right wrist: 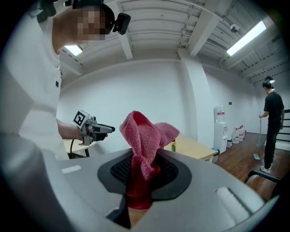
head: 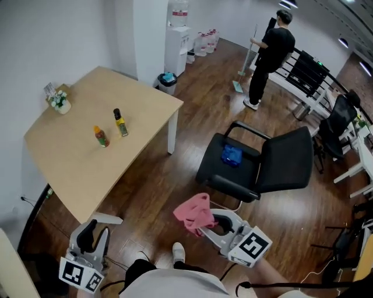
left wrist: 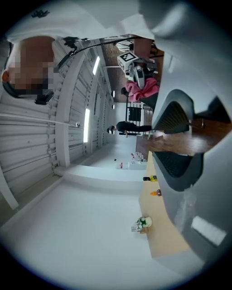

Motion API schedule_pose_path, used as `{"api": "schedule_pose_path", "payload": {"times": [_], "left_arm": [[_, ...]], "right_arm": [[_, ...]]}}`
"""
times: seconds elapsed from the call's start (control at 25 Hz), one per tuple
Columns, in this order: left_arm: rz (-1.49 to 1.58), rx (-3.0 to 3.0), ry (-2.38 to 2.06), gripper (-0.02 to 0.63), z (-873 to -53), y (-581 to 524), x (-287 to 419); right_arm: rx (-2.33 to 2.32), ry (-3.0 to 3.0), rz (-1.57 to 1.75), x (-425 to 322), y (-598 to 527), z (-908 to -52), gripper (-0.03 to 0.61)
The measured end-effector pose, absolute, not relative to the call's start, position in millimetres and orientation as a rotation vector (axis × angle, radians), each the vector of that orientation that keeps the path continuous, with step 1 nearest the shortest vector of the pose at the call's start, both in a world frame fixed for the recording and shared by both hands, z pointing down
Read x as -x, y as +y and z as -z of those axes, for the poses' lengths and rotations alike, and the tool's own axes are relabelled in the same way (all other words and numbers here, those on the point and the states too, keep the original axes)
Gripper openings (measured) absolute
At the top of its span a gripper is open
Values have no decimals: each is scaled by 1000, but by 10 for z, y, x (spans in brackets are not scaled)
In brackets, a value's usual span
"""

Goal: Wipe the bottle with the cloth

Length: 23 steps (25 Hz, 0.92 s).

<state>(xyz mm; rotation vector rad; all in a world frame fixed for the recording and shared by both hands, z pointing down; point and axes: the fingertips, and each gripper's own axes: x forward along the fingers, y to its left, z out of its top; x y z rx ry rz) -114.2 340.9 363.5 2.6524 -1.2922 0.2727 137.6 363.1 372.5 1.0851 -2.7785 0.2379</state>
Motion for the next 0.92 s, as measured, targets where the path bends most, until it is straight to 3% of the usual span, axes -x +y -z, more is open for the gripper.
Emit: {"api": "schedule_pose_path", "payload": {"times": [0.28,0.92], "left_arm": [[-146,-2746,-1155,156,-3347,3788,1052],[-194,-2740,-1195,158,-3482,4827,2557]], "right_arm": [[-1157,-2755,-191,-1065,4033,-3478,86],[-1098,-2768,-195,447,4994,-3396,86]]}}
